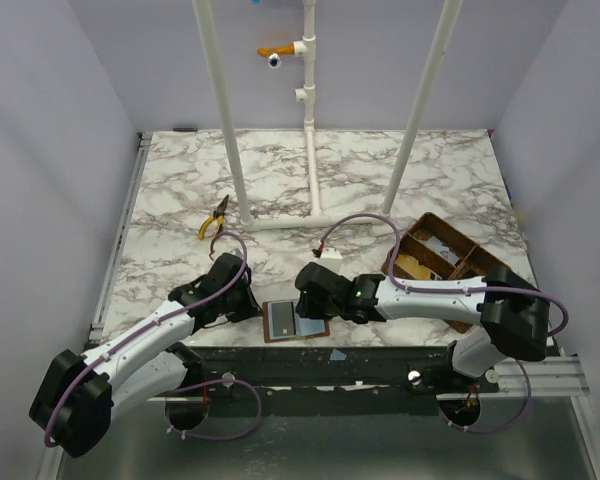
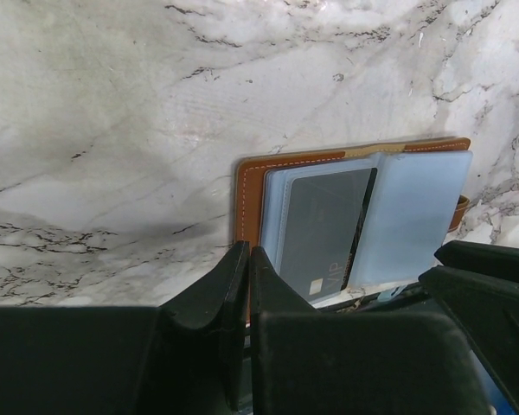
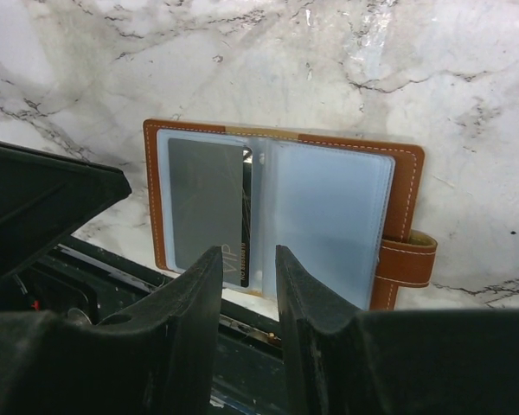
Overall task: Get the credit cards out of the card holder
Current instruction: Remove the credit card from the card holder.
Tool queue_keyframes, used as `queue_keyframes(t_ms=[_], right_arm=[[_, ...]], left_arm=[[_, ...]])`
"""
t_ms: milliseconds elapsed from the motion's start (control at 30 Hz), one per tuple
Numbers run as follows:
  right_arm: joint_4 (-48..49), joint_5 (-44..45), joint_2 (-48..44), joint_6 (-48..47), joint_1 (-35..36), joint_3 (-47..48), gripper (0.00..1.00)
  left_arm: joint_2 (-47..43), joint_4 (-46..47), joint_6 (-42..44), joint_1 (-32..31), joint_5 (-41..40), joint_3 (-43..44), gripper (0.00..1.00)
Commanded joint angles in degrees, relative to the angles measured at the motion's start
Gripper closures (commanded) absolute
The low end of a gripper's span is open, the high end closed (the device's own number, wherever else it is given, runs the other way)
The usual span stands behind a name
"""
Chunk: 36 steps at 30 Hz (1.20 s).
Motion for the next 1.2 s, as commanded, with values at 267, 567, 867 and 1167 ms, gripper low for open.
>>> queue_keyframes(t_ms=[267, 567, 867, 1167], right_arm=[[4.12, -2.6, 1.38, 0.01, -0.29, 0.36, 0.65], [12.44, -7.6, 2.04, 1.5, -2.18, -5.47, 0.65], [16.77, -10.77, 2.94, 2.79, -3.85, -8.64, 0.66], [20.79, -12.45, 3.18, 3.75, -5.18, -11.0, 0.69]], left_arm=[[1.7, 4.86, -0.99, -0.12, 1.48, -2.09, 0.93], [3.0, 6.81, -1.94, -2.02, 2.63, -1.83, 0.94], [5.64, 7.94, -3.09, -4.35, 2.37, -1.47, 0.95], [7.5, 8.37, -3.29, -5.32, 2.19, -0.68, 0.95]])
